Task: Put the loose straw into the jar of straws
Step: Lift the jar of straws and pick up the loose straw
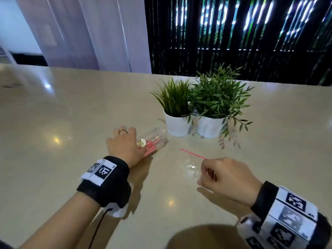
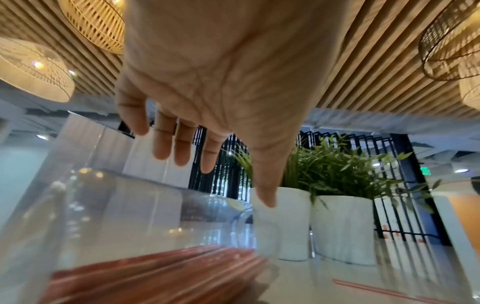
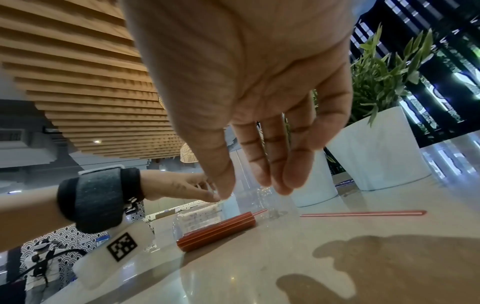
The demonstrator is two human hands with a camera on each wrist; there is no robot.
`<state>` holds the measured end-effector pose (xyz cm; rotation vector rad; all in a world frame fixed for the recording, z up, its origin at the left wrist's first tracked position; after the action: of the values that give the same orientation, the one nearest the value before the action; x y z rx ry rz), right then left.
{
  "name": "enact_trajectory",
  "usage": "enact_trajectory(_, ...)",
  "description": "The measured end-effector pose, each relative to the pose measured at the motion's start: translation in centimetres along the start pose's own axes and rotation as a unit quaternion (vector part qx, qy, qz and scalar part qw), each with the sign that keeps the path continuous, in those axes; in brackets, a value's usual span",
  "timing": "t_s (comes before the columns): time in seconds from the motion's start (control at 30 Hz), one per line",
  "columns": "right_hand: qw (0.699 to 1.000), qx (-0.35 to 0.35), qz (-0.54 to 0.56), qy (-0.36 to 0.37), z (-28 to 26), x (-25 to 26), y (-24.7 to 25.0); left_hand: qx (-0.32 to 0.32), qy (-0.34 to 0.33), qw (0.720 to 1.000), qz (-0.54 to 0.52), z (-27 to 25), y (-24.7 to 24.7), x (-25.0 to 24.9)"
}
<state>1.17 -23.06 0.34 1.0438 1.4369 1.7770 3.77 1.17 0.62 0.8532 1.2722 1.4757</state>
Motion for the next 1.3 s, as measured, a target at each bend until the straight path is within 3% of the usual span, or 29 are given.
enact_trajectory(0.2,1.0,0.012,0.009,0.022,0.4,0.4,-0.4,0.084,0.019,0.996,-0.04,1.5,-2.9,1.0)
enact_trajectory(0.33,1.0,0.012,0.018,0.018,0.7,0.3,-0.5,0.071,-0.03,0.997,-0.019,2.5,-3.4,-0.3)
enact_trajectory(0.47,0.999,0.031,0.025,0.009,0.8,0.6,-0.6,0.122,-0.046,0.991,0.011,2.9,-4.7,-2.0)
enact_trajectory(0.87,0.998,0.05,0.042,-0.01,-0.1,0.2,0.2,0.121,-0.031,0.992,0.028,3.6,-5.0,-2.0)
enact_trajectory(1.13,0.994,0.065,0.025,-0.081,4.5,-2.8,-0.2,0.047,-0.052,0.974,-0.214,2.2,-0.7,-1.1)
enact_trajectory(1.2,0.99,0.091,0.049,-0.093,6.6,-3.2,-0.7,0.029,-0.067,0.956,-0.285,1.3,1.0,-1.4)
enact_trajectory(1.3,0.983,0.125,0.06,-0.118,9.0,-3.7,-1.6,0.014,-0.06,0.906,-0.418,0.1,2.4,-1.7)
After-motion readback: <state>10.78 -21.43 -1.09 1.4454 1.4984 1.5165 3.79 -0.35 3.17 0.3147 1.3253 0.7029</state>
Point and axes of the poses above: each hand's wrist, its own z-axis towards the middle knuckle, its own y-axis out of the back of the hand, x = y × z, the point moved 4 cm from there along z, towards the middle knuckle, and after that the axes turned 3 degrees about -x, right-handed, at the moved point
